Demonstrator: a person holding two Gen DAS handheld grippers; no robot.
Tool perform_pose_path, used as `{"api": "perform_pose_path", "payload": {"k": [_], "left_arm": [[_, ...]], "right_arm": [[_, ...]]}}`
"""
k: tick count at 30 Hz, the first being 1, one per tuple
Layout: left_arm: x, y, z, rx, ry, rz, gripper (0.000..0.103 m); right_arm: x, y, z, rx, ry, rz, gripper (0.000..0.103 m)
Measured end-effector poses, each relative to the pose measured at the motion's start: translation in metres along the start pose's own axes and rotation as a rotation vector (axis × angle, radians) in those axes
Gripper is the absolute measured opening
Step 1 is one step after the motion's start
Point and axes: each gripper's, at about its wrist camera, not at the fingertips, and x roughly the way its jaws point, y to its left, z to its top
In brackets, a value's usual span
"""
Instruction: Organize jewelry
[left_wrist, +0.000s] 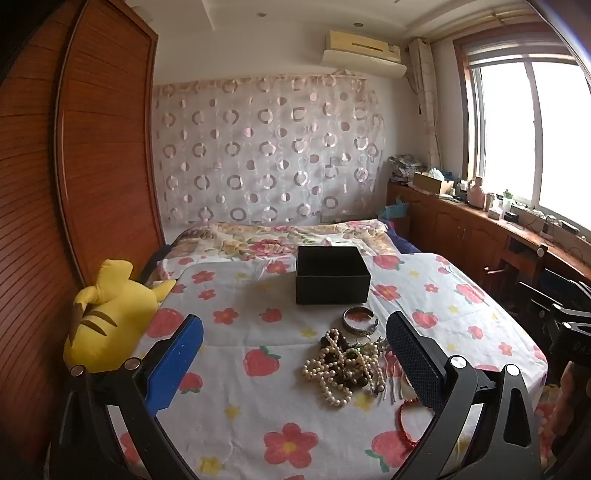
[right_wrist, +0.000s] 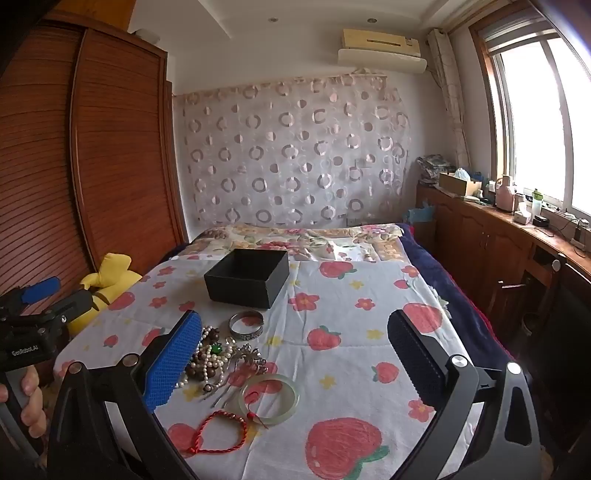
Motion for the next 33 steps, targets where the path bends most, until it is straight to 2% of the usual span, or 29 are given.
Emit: {"api": "perform_pose_path", "payload": {"k": [33], "left_arm": [[-0.0007,0.0004,0.0024,0.003,-0.009,0.003,0.096]], "right_arm": [[-0.002,0.0002,0.0,-0.001,0.004,0.002,0.102]]}}
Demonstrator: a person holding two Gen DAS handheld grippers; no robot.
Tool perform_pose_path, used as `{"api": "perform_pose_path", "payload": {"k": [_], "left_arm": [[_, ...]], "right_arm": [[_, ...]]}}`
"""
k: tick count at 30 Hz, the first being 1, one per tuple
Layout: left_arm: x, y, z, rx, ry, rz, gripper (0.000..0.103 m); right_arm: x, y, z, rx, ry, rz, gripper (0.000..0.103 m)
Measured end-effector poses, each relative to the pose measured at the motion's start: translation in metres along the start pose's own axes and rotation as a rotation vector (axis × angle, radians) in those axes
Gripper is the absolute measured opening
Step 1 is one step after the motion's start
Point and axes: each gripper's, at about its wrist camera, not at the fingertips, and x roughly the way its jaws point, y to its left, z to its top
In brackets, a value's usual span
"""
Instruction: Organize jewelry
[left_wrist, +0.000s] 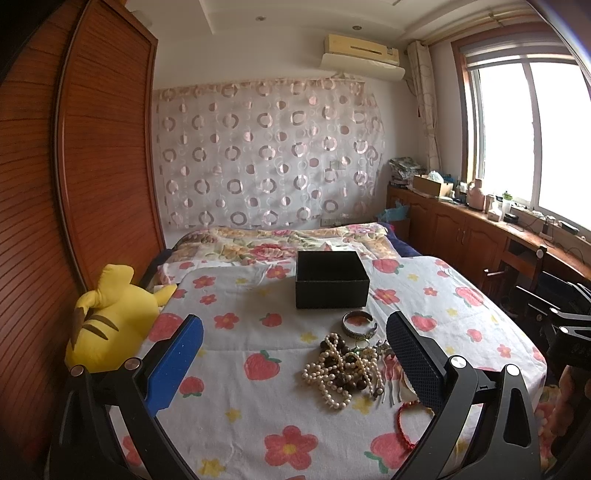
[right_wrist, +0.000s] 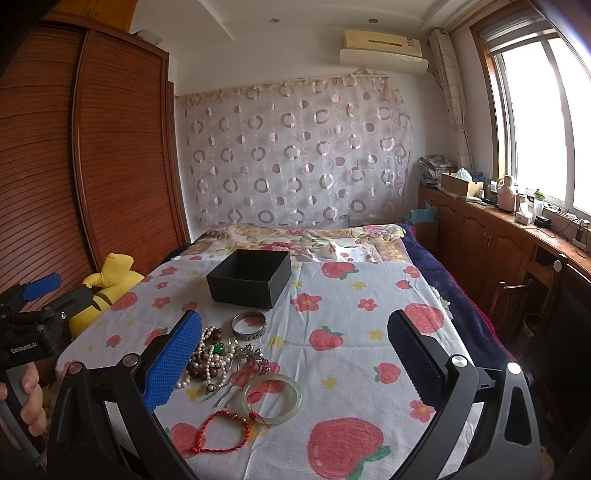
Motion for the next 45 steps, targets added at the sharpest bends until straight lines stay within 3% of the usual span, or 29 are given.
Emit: {"api": "perform_pose_path", "payload": {"k": [45], "left_arm": [[-0.0067,-0.0017,0.0047,0.0,-0.013,-0.001,0.096]], "right_arm": [[-0.0012,0.0006,-0.0004,0.003,-0.001,0.002,0.102]]}}
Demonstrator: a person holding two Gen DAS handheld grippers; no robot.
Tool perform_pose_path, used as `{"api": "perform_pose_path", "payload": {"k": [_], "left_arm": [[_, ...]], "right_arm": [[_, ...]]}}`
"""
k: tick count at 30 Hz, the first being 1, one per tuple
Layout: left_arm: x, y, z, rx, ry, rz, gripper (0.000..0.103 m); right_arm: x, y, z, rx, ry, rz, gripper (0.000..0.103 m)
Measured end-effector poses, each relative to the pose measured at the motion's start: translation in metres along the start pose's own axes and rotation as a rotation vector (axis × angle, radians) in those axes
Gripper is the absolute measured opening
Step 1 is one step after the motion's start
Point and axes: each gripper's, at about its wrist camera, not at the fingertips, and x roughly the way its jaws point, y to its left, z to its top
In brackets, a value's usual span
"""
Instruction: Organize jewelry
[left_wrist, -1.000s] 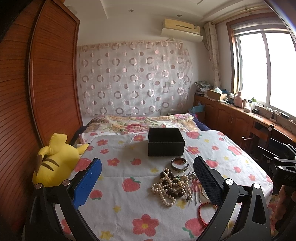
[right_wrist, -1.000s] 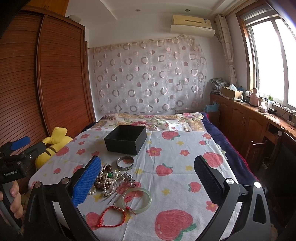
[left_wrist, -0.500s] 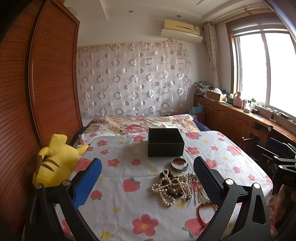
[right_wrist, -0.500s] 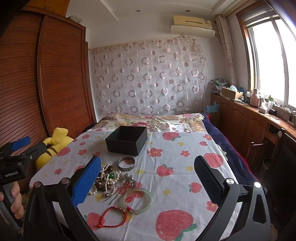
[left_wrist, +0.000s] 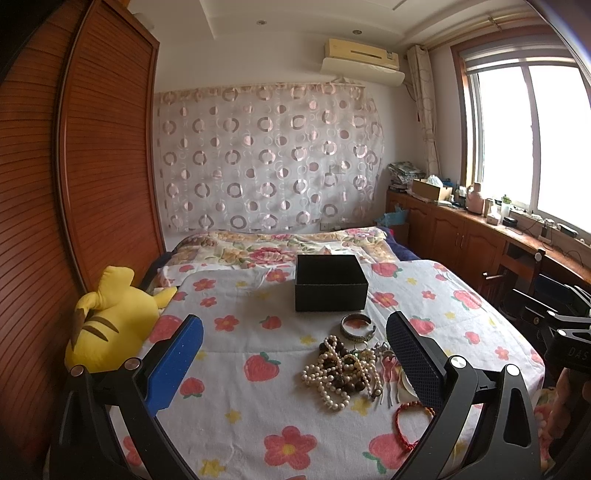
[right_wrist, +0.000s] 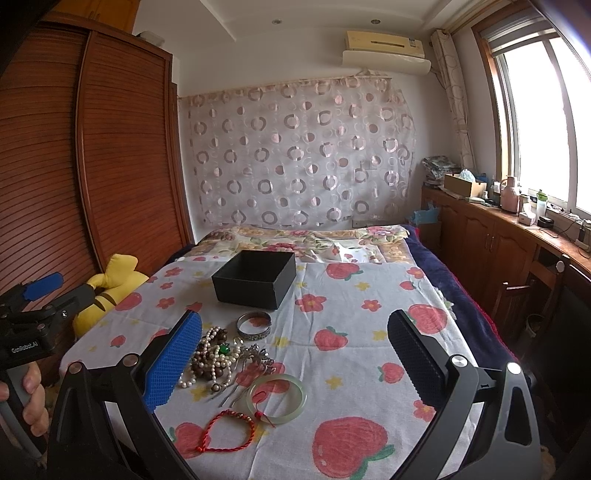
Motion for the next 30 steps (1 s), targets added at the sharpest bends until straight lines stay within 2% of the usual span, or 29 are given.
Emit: {"api": "perform_pose_path", "payload": {"k": [15,22,24,26,27,30], "left_arm": [[-0.004,0.0,0.004,-0.009,0.017,0.0,0.096],[0.017,0.005,-0.011,-0.01,0.059,-0.009,0.096],[0.027,0.007,-0.016,-0.008,0.088,-0.023,0.096],[0.035,0.009,-0.021,0.0,0.108,-0.018,0.096],[0.04,0.011,-0.024,0.002,0.12,-0.013,0.096],[0.051,0.017,-0.03,0.001,0.145,-0.016,0.096]], "right_arm": [[0.009,0.007,-0.005,0.003,0.02,0.003,0.102],[0.026,0.0,-0.016,-0.022,0.061,0.041,0.101],[0.035,-0.002,-0.021,-0.027,0.095,0.076,0.095],[0.047,-0.007,-0.028,-0.029,0.148,0.109,0.082],[0.053,-0.009,-0.032,-0.032,0.173,0.121,0.08],[0.067,-0.011,-0.042,-0.061,0.233,0.126,0.067]]}}
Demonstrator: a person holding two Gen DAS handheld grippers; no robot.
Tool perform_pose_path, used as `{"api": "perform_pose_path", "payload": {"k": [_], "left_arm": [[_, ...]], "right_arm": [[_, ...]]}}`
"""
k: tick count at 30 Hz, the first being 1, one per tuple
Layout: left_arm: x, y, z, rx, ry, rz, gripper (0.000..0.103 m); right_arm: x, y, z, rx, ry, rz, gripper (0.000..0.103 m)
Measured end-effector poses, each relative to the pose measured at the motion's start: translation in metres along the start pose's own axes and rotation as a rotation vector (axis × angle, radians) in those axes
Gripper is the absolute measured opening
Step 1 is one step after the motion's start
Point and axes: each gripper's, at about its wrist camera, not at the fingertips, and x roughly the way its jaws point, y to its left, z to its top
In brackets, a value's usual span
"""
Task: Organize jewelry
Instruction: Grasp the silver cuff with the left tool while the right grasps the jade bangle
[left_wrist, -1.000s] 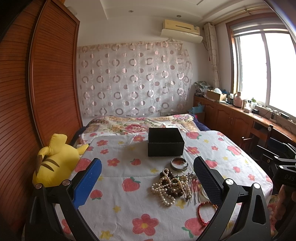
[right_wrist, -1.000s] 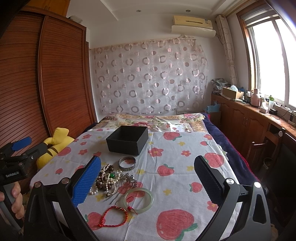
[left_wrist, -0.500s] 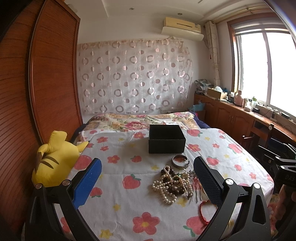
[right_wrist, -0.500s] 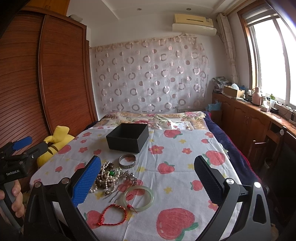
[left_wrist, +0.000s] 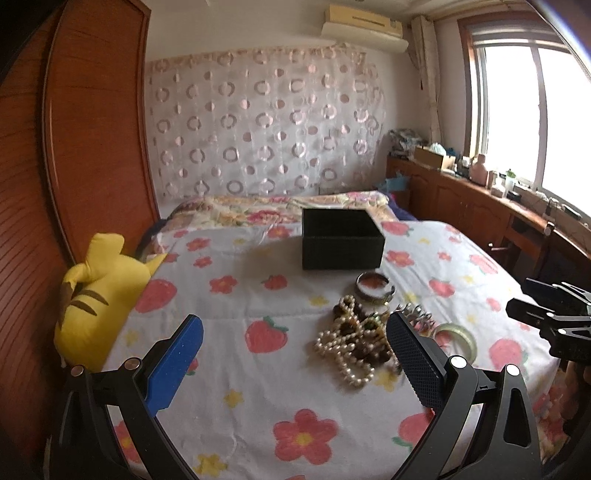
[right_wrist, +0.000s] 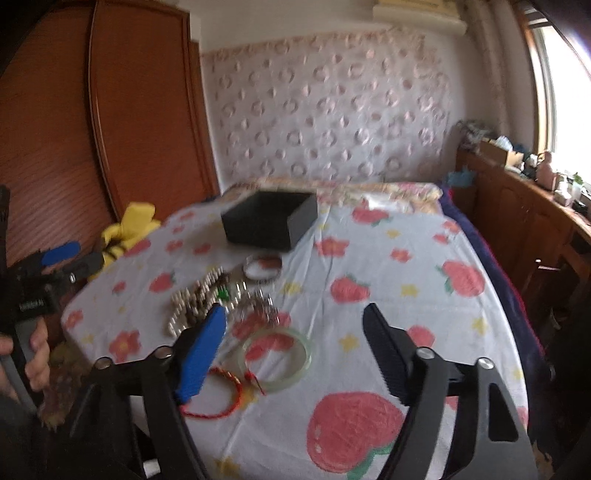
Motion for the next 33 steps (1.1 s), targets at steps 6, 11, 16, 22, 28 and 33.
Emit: {"api": "perform_pose_path", "payload": {"k": [6,11,16,22,28,33], "left_arm": [[0.022,0.006,-0.007,0.012,0.046,-0.012,0.096],[0.044,0.001,-0.013,0.044,0.092,-0.043,0.096],[0.061,-0.006,-0.012,0.068,0.128,-0.097,0.096],[0.085,-0.019,-0.001,0.11,0.153,-0.155,0.096],[0.111,-0.029,0.01,0.122,0.204,-0.231,0.096],[0.126,-0.039,0.024,0.144,0.233,-0.287,0.096]], "right_arm": [[0.03,-0.002,-0.009,-0.042,0.11,0.032,0.051],[0.058,-0.004,-0.012,-0.091,0.208,0.069,0.046],[0.082,-0.009,-0.008,-0.122,0.289,0.075,0.036],[0.093,-0.009,-0.004,-0.182,0.319,0.079,0.011],[0.088,-0.025,-0.002,-0.17,0.282,0.042,0.008],[0.075,-0.044,0.001,-0.153,0.238,-0.01,0.008]]}}
